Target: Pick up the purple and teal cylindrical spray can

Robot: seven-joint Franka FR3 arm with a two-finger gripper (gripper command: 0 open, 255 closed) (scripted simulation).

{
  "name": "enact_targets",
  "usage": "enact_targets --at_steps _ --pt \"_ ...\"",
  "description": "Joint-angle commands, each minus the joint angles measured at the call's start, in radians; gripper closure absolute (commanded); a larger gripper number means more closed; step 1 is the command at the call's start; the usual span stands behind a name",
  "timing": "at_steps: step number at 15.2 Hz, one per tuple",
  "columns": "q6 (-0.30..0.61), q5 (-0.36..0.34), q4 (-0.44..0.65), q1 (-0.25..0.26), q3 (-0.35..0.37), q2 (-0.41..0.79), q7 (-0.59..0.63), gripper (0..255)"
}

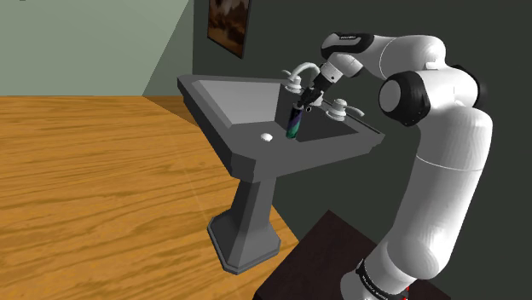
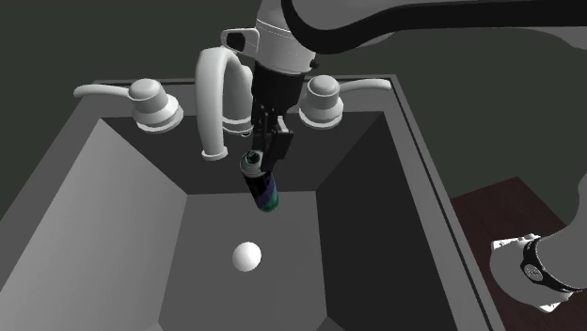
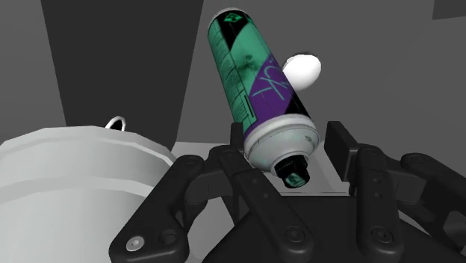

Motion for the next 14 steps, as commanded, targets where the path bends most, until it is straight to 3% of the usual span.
enact_targets --at_steps 1,14 --pt "-0.021 -0.004 0.019 -0.005 0.0 0.015 0.008 255" --pt "-0.158 -0.015 0.174 -0.03 -0.007 0.022 0.066 255"
